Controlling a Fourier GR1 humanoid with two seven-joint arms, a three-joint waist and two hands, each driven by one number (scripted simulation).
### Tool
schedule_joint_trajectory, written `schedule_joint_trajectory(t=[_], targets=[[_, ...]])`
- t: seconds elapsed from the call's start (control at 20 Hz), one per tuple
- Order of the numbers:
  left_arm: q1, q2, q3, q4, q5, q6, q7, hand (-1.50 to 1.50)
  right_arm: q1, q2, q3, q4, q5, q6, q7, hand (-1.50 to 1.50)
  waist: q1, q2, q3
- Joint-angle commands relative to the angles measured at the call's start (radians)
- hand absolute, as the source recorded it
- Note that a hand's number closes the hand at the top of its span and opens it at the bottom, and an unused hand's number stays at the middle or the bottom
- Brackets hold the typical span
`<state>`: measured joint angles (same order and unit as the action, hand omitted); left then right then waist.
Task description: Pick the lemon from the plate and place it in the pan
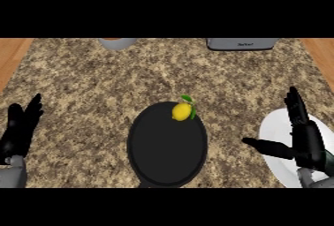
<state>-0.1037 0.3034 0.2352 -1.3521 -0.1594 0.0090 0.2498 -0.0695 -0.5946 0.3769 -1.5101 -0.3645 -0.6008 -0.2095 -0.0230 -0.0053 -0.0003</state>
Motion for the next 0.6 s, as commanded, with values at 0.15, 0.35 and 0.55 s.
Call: schedule_joint_trajectory(t=[0.15,0.35,0.55], targets=[[0.034,-0.021,-0.013,-0.036,-0.001,-0.005,-0.014,0.00,0.229,-0.179,-0.234,-0.023,-0.152,0.298,-0.146,-1.50,0.011,0.002,0.001],[-0.071,0.024,0.016,0.009,0.027,-0.045,0.066,0.00,0.293,-0.179,-0.311,-0.012,-0.153,0.390,-0.194,-1.50,0.014,0.004,0.001],[-0.038,-0.053,-0.037,0.070,-0.053,0.041,-0.032,0.00,0.392,-0.234,-0.419,-0.007,-0.168,0.476,-0.233,-1.50,0.009,0.005,0.000]])
